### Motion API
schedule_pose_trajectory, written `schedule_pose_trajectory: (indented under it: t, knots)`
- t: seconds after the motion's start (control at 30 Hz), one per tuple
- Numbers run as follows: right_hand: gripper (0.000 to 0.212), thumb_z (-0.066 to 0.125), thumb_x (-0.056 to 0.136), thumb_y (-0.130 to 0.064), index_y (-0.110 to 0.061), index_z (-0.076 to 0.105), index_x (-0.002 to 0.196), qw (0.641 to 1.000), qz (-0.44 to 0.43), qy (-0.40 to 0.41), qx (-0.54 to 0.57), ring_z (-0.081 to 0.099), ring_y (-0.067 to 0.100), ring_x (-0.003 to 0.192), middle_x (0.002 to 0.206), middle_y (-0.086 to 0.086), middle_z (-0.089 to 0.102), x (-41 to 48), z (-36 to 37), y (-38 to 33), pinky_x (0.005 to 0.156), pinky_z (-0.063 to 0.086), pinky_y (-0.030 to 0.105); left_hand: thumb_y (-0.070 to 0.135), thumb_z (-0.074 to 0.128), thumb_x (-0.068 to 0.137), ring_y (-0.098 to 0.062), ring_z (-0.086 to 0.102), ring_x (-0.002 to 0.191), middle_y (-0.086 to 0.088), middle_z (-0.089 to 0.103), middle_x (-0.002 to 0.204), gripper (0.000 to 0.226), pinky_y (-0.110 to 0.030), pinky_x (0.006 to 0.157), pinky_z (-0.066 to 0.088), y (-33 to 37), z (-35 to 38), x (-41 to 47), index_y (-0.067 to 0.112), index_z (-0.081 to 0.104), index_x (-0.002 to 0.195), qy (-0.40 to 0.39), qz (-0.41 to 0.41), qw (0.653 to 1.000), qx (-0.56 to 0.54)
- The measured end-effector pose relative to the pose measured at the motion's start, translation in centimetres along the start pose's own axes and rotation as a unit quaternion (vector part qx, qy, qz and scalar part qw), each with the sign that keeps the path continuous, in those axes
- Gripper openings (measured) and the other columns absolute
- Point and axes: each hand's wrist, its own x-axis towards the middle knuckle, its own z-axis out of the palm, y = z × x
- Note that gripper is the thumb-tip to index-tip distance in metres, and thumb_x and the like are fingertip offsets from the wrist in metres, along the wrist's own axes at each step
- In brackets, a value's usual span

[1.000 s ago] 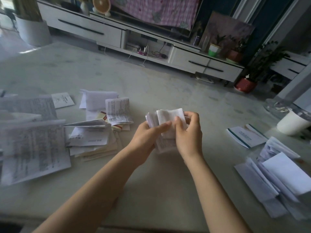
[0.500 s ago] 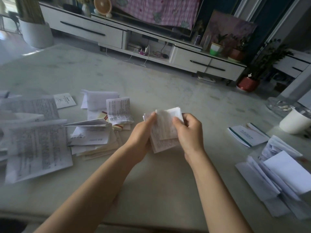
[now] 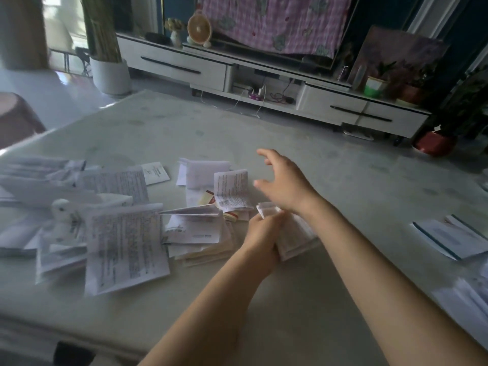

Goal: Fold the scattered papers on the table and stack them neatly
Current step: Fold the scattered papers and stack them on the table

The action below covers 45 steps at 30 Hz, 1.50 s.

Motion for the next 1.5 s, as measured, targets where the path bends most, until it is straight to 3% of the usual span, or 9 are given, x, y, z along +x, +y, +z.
schedule_pose_trajectory:
  t: [0.1,0.23,0.43,0.7,0.83,1.0,1.23,1.4,1.5]
  knots:
    - [0.065,0.073,0.077,-0.019,-0.014,0.043,0.135,0.992,0.046,-0.095,-0.068,0.041,0.026,0.125,0.133,0.010,0.046,3.1,1.1,-1.1,0.099,0.039,0.032,0.006,0.051,0.094,-0.025,0.065,0.081,-0.015,0.066,0.096,0.016,-0.037,0.064,0.057,0.3,-0.4,0.2,0.004,0.058,0.108,-0.014,-0.028,0.999,-0.022]
    - [0.010,0.070,0.079,-0.006,-0.011,0.061,0.081,0.991,0.069,-0.069,0.092,0.052,0.015,0.077,0.073,-0.003,0.054,3.8,1.3,-0.8,0.062,0.041,0.019,0.008,0.051,0.093,-0.028,0.065,0.086,-0.016,0.067,0.101,0.020,-0.035,0.062,0.057,0.3,-0.7,0.2,0.006,0.060,0.111,0.001,-0.056,0.998,-0.004]
    - [0.011,0.045,0.095,-0.005,-0.012,0.054,0.094,0.823,0.107,0.047,0.555,0.063,0.016,0.060,0.067,0.002,0.059,-0.2,-5.0,0.8,0.059,0.056,0.028,0.004,0.035,0.090,-0.026,0.061,0.077,-0.013,0.064,0.089,0.025,-0.034,0.068,0.049,1.2,-0.5,-0.4,0.012,0.058,0.094,-0.016,-0.063,0.998,-0.023]
    - [0.011,0.062,0.088,-0.012,-0.016,0.055,0.096,0.987,0.060,-0.023,0.146,0.041,0.003,0.039,0.052,-0.002,0.055,-5.7,-3.5,4.8,0.042,0.033,0.018,0.017,0.026,0.097,-0.029,0.068,0.077,-0.018,0.071,0.087,0.040,-0.043,0.070,0.057,1.4,-0.1,-0.7,0.005,0.064,0.098,-0.097,-0.028,0.994,-0.042]
    - [0.021,0.065,0.086,-0.016,-0.023,0.061,0.106,0.998,0.003,0.020,0.058,0.044,0.004,0.047,0.062,-0.003,0.052,-6.2,-2.8,5.2,0.053,0.037,0.017,0.044,0.032,0.098,-0.031,0.068,0.086,-0.021,0.070,0.098,0.054,-0.041,0.081,0.055,1.1,-0.5,-0.4,0.002,0.065,0.104,-0.086,0.003,0.996,0.014]
    - [0.037,0.056,0.091,-0.027,-0.019,0.054,0.127,0.993,-0.002,0.097,-0.062,0.054,0.018,0.083,0.096,0.001,0.052,-6.9,-1.6,4.9,0.079,0.044,0.029,0.013,0.056,0.091,-0.031,0.065,0.086,-0.026,0.064,0.105,0.024,-0.041,0.078,0.055,0.1,-0.6,0.1,-0.003,0.061,0.108,-0.016,0.083,0.994,0.073]
    - [0.035,0.032,0.098,-0.042,-0.014,0.052,0.092,0.984,0.064,0.163,0.011,0.060,0.037,0.082,0.084,0.016,0.065,-7.7,1.8,4.6,0.065,0.041,0.036,0.023,0.056,0.092,-0.016,0.062,0.069,-0.005,0.066,0.075,0.020,-0.033,0.070,0.053,0.2,0.0,-0.4,0.013,0.063,0.077,0.053,0.168,0.980,0.094]
    - [0.044,0.032,0.095,-0.045,-0.014,0.063,0.091,0.915,0.132,0.236,0.299,0.060,0.018,0.076,0.086,0.003,0.067,-6.4,2.1,1.8,0.065,0.043,0.028,0.010,0.057,0.092,0.004,0.041,0.048,0.018,0.047,0.048,0.044,-0.009,0.050,0.030,1.8,-0.1,-3.7,0.030,0.039,0.057,0.159,0.459,0.832,0.267]
    - [0.016,0.046,0.095,-0.024,-0.021,0.061,0.101,0.949,0.032,0.134,0.282,0.061,0.011,0.089,0.096,-0.003,0.066,-6.5,2.3,-1.5,0.074,0.047,0.023,0.009,0.059,0.090,0.003,0.035,0.044,0.017,0.044,0.046,0.045,-0.011,0.045,0.027,3.8,-3.0,-7.7,0.028,0.038,0.054,0.212,0.493,0.803,0.259]
